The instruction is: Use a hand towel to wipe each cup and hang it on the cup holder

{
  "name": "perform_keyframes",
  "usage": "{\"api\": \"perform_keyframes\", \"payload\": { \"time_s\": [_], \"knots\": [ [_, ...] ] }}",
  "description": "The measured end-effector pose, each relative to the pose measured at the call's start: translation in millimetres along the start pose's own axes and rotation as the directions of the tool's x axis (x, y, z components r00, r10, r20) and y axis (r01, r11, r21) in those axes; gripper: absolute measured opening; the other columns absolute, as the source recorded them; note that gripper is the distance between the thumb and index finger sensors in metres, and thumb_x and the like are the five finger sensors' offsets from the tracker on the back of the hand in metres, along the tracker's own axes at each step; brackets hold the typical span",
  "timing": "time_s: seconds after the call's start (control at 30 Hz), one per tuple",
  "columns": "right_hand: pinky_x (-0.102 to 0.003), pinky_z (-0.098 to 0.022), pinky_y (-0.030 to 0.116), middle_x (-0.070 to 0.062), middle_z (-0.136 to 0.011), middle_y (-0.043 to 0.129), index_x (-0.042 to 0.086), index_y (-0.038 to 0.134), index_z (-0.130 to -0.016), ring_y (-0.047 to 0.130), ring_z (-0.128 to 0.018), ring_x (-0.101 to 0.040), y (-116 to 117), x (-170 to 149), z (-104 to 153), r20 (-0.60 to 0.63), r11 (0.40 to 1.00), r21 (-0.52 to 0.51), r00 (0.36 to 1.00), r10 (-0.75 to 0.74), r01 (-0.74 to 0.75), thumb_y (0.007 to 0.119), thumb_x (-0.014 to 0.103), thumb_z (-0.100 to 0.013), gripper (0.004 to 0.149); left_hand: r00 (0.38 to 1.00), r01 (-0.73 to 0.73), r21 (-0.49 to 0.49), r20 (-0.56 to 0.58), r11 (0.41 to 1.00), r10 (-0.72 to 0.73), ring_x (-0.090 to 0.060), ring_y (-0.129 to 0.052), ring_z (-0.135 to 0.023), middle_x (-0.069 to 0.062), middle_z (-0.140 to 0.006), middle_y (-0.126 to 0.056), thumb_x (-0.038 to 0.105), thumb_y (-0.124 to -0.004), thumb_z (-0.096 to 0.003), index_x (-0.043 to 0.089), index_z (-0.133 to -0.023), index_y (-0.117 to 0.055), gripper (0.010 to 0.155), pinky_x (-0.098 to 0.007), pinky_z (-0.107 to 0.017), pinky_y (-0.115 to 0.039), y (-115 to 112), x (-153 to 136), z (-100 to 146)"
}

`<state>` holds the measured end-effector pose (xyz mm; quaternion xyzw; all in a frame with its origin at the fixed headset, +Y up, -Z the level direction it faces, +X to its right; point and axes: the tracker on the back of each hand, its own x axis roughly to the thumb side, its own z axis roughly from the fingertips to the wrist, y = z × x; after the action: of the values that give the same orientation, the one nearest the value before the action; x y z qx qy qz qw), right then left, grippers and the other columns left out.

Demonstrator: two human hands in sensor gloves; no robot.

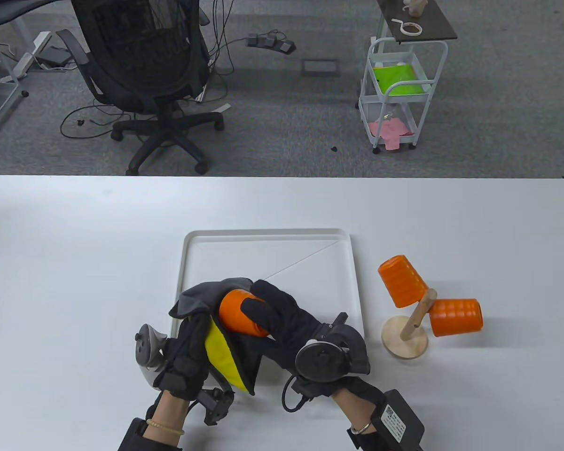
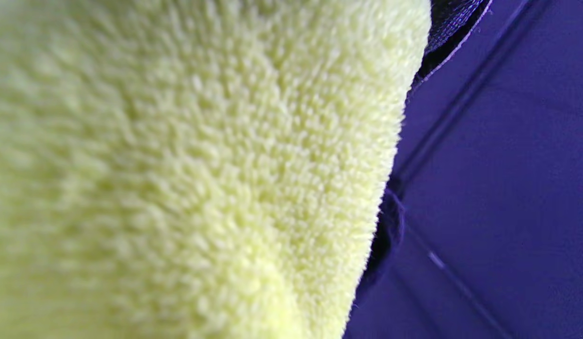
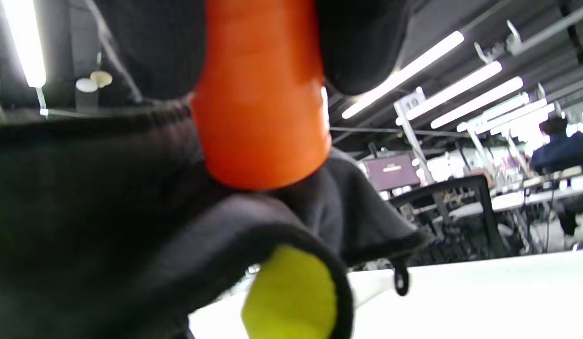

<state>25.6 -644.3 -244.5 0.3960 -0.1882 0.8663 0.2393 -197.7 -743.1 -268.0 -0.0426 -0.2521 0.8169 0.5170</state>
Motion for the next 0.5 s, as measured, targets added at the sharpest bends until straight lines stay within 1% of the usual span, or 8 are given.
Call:
{"api": "perform_keyframes", "payload": {
  "time_s": [0.03, 0.07, 0.1, 0.17, 0.27, 0.33, 0.4, 0.5],
  "knots": [
    [-0.040, -0.069, 0.078, -0.012, -0.118, 0.040, 0.040, 0.034, -0.109, 0.070, -0.096, -0.043, 1.6, 1.0, 0.4, 0.012, 0.999, 0.000, 0.999, 0.037, -0.037, 0.082, 0.044, -0.049, 0.076, 1.000, -0.013, -0.029, -0.002, 1.000, 0.013, -0.033, -0.065, -0.107, -0.011, -0.121, -0.058, 0.062, -0.055, -0.0674, 0.019, -0.119, -0.038, 0.069, -0.044, -0.062, -0.079, -3.1, -0.6, -1.0],
    [-0.040, -0.069, 0.077, -0.011, -0.118, 0.039, 0.041, 0.034, -0.108, 0.068, -0.097, -0.043, 2.5, 1.7, 1.4, 0.015, 0.997, 0.008, 0.997, 0.071, -0.071, 0.082, 0.044, -0.049, 0.076, 1.000, -0.009, -0.050, -0.006, 0.999, 0.009, -0.033, -0.063, -0.108, -0.014, -0.120, -0.059, 0.062, -0.055, -0.0674, 0.016, -0.118, -0.039, 0.070, -0.046, -0.062, -0.078, -5.6, -0.2, -1.3],
    [-0.038, -0.069, 0.078, -0.012, -0.117, 0.039, 0.040, 0.032, -0.108, 0.070, -0.096, -0.042, 2.0, 1.7, 2.7, 0.014, 0.996, 0.001, 0.996, 0.091, -0.091, 0.082, 0.045, -0.049, 0.077, 1.000, 0.011, -0.041, -0.008, 0.999, -0.012, -0.032, -0.065, -0.107, -0.014, -0.120, -0.060, 0.062, -0.056, -0.0672, 0.015, -0.117, -0.040, 0.070, -0.046, -0.062, -0.078, -5.8, 0.2, -0.6],
    [-0.038, -0.068, 0.079, -0.014, -0.117, 0.041, 0.040, 0.032, -0.108, 0.071, -0.096, -0.041, 1.5, 0.6, 5.0, 0.015, 0.998, 0.000, 0.998, 0.062, -0.062, 0.082, 0.045, -0.049, 0.078, 0.998, 0.067, -0.044, -0.001, 0.997, -0.067, -0.031, -0.069, -0.105, -0.010, -0.118, -0.065, 0.063, -0.055, -0.0668, 0.016, -0.116, -0.044, 0.070, -0.044, -0.061, -0.079, -5.0, 2.0, -1.0],
    [-0.035, -0.065, 0.082, -0.018, -0.114, 0.046, 0.036, 0.030, -0.109, 0.076, -0.092, -0.039, 0.4, -3.3, 6.6, -0.025, 1.000, -0.022, 1.000, 0.008, -0.008, 0.079, 0.049, -0.050, 0.078, 0.992, 0.121, -0.064, 0.037, 0.991, -0.119, -0.027, -0.064, -0.109, -0.007, -0.120, -0.061, 0.064, -0.055, -0.0668, 0.019, -0.117, -0.040, 0.070, -0.044, -0.065, -0.077, -9.5, 5.3, -0.2],
    [-0.033, -0.061, 0.085, -0.022, -0.112, 0.050, 0.032, 0.030, -0.111, 0.082, -0.088, -0.038, -1.8, -7.8, 6.6, -0.058, 0.997, -0.036, 0.995, -0.075, 0.073, 0.077, 0.051, -0.050, 0.079, 0.986, 0.158, -0.062, 0.073, 0.986, -0.153, -0.023, -0.058, -0.114, -0.003, -0.124, -0.056, 0.064, -0.056, -0.0663, 0.023, -0.119, -0.037, 0.070, -0.046, -0.072, -0.069, -15.8, 7.9, 1.0],
    [-0.032, -0.057, 0.088, -0.025, -0.109, 0.052, 0.027, 0.030, -0.111, 0.087, -0.083, -0.036, -3.2, -11.6, 6.5, -0.087, 0.986, -0.050, 0.983, -0.164, 0.161, 0.076, 0.052, -0.051, 0.080, 0.973, 0.214, -0.069, 0.105, 0.974, -0.206, -0.017, -0.048, -0.119, 0.003, -0.128, -0.048, 0.064, -0.057, -0.0659, 0.029, -0.120, -0.031, 0.069, -0.051, -0.081, -0.054, -20.9, 10.6, 1.9],
    [-0.030, -0.049, 0.090, -0.029, -0.104, 0.058, 0.021, 0.033, -0.113, 0.093, -0.073, -0.033, -5.4, -20.4, 7.1, -0.125, 0.947, -0.070, 0.939, -0.320, 0.313, 0.071, 0.056, -0.052, 0.079, 0.917, 0.374, -0.074, 0.174, 0.924, -0.358, -0.009, -0.038, -0.121, 0.012, -0.130, -0.041, 0.063, -0.059, -0.0647, 0.036, -0.119, -0.028, 0.068, -0.052, -0.084, -0.045, -29.6, 18.6, 3.2]
  ]
}}
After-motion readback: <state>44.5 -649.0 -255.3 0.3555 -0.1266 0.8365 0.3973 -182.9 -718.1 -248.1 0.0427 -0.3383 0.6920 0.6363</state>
